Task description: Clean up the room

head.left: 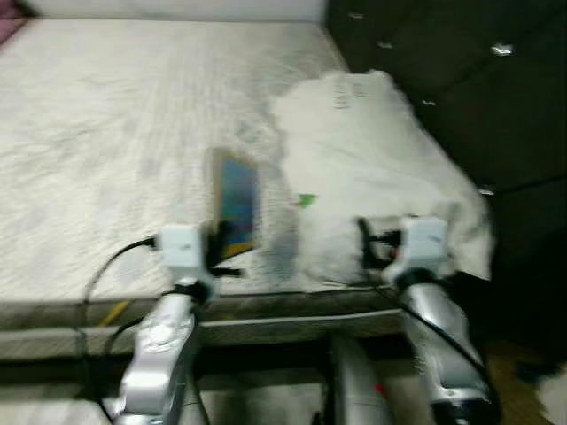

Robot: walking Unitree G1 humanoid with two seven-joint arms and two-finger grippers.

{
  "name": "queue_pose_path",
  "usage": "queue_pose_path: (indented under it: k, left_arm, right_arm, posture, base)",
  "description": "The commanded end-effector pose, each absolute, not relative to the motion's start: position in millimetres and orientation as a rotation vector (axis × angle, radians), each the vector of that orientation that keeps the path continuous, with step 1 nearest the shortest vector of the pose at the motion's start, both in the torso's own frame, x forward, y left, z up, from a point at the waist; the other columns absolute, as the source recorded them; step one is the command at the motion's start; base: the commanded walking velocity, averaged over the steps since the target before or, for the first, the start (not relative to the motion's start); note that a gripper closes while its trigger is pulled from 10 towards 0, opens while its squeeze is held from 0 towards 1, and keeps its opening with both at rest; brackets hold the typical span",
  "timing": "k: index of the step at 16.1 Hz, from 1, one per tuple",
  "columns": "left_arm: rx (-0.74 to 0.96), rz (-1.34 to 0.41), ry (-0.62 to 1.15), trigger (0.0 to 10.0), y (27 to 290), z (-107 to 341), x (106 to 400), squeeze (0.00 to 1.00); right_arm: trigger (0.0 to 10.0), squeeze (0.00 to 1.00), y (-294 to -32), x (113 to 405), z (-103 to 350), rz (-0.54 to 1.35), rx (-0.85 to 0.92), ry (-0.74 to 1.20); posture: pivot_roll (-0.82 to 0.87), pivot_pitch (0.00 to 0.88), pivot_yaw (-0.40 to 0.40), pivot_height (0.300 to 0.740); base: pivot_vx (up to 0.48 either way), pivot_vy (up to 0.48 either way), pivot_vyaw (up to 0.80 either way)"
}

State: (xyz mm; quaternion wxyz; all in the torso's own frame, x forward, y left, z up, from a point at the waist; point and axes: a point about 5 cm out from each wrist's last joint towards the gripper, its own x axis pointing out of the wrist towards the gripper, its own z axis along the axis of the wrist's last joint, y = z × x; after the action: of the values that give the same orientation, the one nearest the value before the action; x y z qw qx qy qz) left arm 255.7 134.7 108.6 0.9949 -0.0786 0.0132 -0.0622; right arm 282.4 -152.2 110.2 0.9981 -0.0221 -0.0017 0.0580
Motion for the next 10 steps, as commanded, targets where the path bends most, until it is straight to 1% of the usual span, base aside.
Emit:
queue_pose_path:
  k: [1,4,7,9,10]
  left_arm:
    - [-0.177,-0.092,0.027,10.0,137.7,110.9,256.9,0.0]
    - [-0.216,-0.049,0.065,10.0,137.2,107.6,258.7,0.0]
    - [-0.355,-0.034,0.176,10.0,134.4,95.6,269.9,0.0]
    - [-0.39,-0.014,0.213,10.0,128.1,92.4,278.3,0.0]
    - [-0.503,-0.03,0.263,10.0,110.9,93.9,284.4,0.0]
  right_arm:
    - [10.0,0.0,-156.8,280.2,109.1,0.099,-0.048,0.004]
    - [10.0,0.0,-158.4,280.4,108.7,0.096,-0.048,0.006]
    - [10.0,0.0,-159.9,281.6,112.2,0.093,-0.065,-0.004]
    - [10.0,0.0,-165.0,283.2,118.5,0.085,-0.126,-0.032]
    - [10.0,0.0,-175.4,286.6,125.5,0.075,-0.166,-0.049]
  posture:
    - [0.02,0.047,-0.013,0.525]
    - [0.02,0.05,-0.014,0.525]
    - [0.0,0.059,-0.021,0.525]
    - [-0.02,0.059,-0.027,0.525]
    - [-0.04,0.058,-0.028,0.525]
  base:
    - [0.0,0.0,0.0]
    - [0.0,0.0,0.0]
    - [0.0,0.0,0.0]
    - [0.0,0.0,0.0]
    - [0.0,0.0,0.0]
